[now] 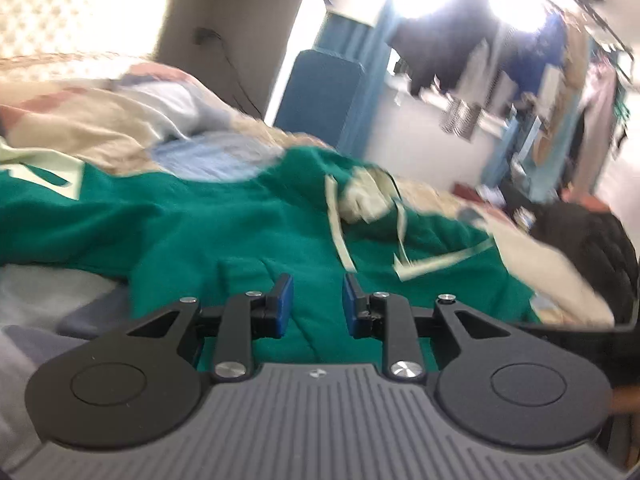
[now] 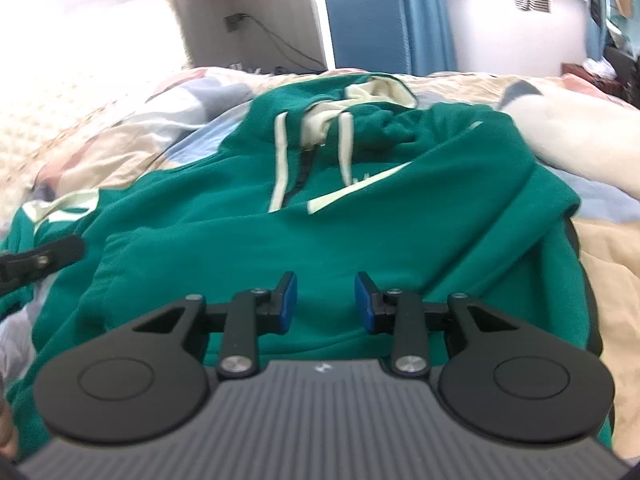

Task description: Fold large clothes

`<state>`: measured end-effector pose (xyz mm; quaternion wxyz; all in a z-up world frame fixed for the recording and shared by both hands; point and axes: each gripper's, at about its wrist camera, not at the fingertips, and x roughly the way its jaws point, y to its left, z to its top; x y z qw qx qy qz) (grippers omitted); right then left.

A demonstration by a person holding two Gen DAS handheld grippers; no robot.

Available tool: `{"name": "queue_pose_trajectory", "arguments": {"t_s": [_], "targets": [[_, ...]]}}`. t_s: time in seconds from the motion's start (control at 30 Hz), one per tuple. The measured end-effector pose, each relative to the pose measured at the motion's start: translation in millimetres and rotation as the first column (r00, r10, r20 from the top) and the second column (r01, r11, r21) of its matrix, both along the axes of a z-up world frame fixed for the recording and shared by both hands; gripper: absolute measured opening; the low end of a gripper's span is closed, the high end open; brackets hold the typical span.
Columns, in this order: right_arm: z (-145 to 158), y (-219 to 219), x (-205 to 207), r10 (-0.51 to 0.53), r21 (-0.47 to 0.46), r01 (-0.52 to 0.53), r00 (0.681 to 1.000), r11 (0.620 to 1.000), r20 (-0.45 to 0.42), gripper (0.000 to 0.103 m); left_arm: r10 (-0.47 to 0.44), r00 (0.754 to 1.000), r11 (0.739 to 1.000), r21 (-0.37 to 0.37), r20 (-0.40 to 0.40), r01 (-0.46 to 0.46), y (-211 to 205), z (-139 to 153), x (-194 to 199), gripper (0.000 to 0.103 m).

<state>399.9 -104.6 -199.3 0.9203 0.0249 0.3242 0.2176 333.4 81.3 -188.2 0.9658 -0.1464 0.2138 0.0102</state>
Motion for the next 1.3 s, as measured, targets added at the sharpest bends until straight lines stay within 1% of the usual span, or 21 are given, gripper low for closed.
{"name": "queue_pose_trajectory", "arguments": {"t_s": [0.07, 0.13, 0.2, 0.23, 0.33, 0.43, 0.53, 0.63, 0.67, 0.73, 0.77, 0.8, 0.87, 0.9, 0.97, 1.03, 1.1, 1.17, 1.3], "targets": [[-4, 4, -1, 0.017, -0.008, -0.017, 1.000, 1.000, -0.006, 0.035, -0.011, 0.998, 0.999, 0.039, -0.067, 0.014, -7, -10, 9, 0.030], [-9, 7, -1, 0.017, -0.018, -0.018, 1.000, 1.000, -0.021, 0.035, 0.001, 0.989, 0.997, 0.080, -0.146, 0.011, -10, -21, 18, 0.029], [-13, 10, -1, 0.011, -0.032, -0.013, 0.999, 0.999, -0.040, 0.035, -0.008, 0.982, 0.995, 0.096, -0.189, 0.027, -10, -31, 24, 0.029], [-15, 11, 0, 0.009, -0.041, -0.011, 0.999, 0.999, -0.052, 0.035, -0.009, 0.981, 0.995, 0.096, -0.195, 0.028, -9, -33, 25, 0.029], [-20, 18, 0, 0.015, -0.089, -0.022, 0.997, 0.996, -0.069, 0.035, -0.007, 0.980, 0.998, 0.052, -0.198, 0.018, -4, -34, 26, 0.030], [-28, 15, 4, 0.005, -0.065, -0.011, 0.995, 0.998, -0.104, 0.035, -0.008, 0.983, 1.000, 0.019, -0.183, 0.011, 3, -34, 23, 0.030], [-29, 12, 4, -0.001, -0.044, -0.004, 0.993, 0.999, -0.115, 0.034, 0.009, 0.985, 1.000, 0.005, -0.173, -0.009, 9, -27, 15, 0.030], [-28, 10, 2, -0.001, -0.037, -0.003, 0.994, 0.999, -0.111, 0.034, 0.067, 0.987, 0.997, 0.034, -0.144, -0.063, 18, -11, 3, 0.034], [-28, 10, 2, 0.000, -0.035, -0.004, 0.994, 0.999, -0.111, 0.034, 0.090, 0.986, 0.996, 0.036, -0.140, -0.086, 23, -7, -1, 0.038], [-26, 8, 2, -0.005, -0.024, 0.002, 0.993, 1.000, -0.118, 0.034, 0.136, 0.980, 0.991, 0.036, -0.142, -0.133, 35, 1, -9, 0.042], [-24, 8, 1, -0.009, -0.019, 0.007, 0.992, 1.000, -0.124, 0.034, 0.165, 0.976, 0.986, 0.049, -0.143, -0.160, 40, 5, -13, 0.044], [-22, 7, 2, -0.008, -0.015, 0.006, 0.992, 1.000, -0.124, 0.034, 0.194, 0.970, 0.980, 0.070, -0.146, -0.186, 47, 10, -16, 0.045], [-17, 9, -1, 0.005, -0.019, -0.007, 0.994, 1.000, -0.108, 0.035, 0.259, 0.953, 0.963, 0.121, -0.156, -0.241, 61, 18, -20, 0.053], [-14, 9, -4, 0.009, -0.024, -0.011, 0.995, 1.000, -0.098, 0.035, 0.290, 0.943, 0.953, 0.140, -0.162, -0.268, 68, 22, -21, 0.055], [-11, 11, -7, 0.018, -0.022, -0.020, 0.996, 1.000, -0.088, 0.035, 0.359, 0.916, 0.928, 0.178, -0.182, -0.328, 88, 30, -24, 0.060], [-8, 11, -11, 0.029, -0.021, -0.031, 0.996, 0.999, -0.081, 0.035, 0.401, 0.892, 0.909, 0.210, -0.210, -0.360, 108, 34, -27, 0.065], [-4, 13, -16, 0.035, -0.032, -0.038, 0.997, 0.999, -0.068, 0.035, 0.448, 0.860, 0.888, 0.236, -0.246, -0.395, 133, 36, -34, 0.067], [-2, 14, -18, 0.039, -0.039, -0.042, 0.997, 0.998, -0.061, 0.035, 0.489, 0.825, 0.869, 0.237, -0.283, -0.434, 159, 38, -41, 0.069], [3, 13, -17, 0.024, -0.028, -0.026, 0.997, 0.999, -0.067, 0.035, 0.526, 0.792, 0.850, 0.179, -0.309, -0.495, 203, 44, -58, 0.073]]}}
